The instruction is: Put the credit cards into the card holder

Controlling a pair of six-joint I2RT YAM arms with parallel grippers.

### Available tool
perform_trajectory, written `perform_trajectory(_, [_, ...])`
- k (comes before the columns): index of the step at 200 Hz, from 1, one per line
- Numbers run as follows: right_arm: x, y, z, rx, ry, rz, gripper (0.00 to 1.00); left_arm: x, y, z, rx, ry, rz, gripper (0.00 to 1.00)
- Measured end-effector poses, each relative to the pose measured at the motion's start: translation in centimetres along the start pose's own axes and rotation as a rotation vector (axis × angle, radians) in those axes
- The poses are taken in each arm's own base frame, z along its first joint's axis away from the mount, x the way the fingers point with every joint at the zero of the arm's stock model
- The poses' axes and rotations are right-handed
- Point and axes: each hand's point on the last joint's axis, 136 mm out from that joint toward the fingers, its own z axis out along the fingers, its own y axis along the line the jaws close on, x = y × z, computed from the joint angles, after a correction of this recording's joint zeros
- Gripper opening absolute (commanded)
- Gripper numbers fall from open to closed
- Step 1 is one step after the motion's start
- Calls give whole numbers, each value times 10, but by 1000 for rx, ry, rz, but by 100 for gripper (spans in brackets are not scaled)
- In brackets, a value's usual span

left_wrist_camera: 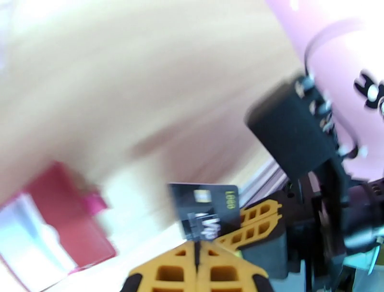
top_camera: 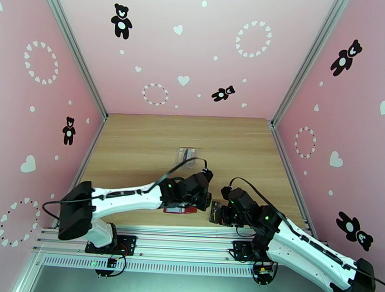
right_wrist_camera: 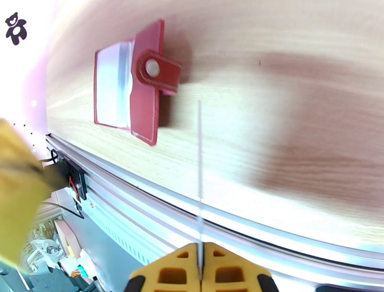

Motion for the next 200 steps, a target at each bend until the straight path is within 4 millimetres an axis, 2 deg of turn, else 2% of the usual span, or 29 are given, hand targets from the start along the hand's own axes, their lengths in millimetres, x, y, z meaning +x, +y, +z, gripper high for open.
perform_trajectory(19, [-11,17,-3,-5,7,-24,0,-7,36,-23,-48,-53,-51,5])
perform_trajectory(54, [-32,55,6,-26,28,-76,0,4,116,-58,-155,-116,-185,10])
perform_trajectory(69, [-37,70,17,-36,48,-96,0,14,145,-61,-188,-123,-247,10])
perform_trajectory(94, [-43,89,43,-62,87,-106,0,44,180,-46,-227,-58,-332,9])
perform_trajectory(113, [-43,91,65,-62,119,-100,0,58,188,-31,-226,-1,-367,7])
perform_trajectory(138, [-43,89,88,-59,152,-89,0,62,186,-18,-195,31,-379,7])
perform_trajectory(166, [-42,88,102,-66,173,-80,0,59,184,-12,-171,28,-381,6])
perform_trajectory(200, [-46,88,109,-84,176,-68,0,63,187,-6,-169,35,-387,5])
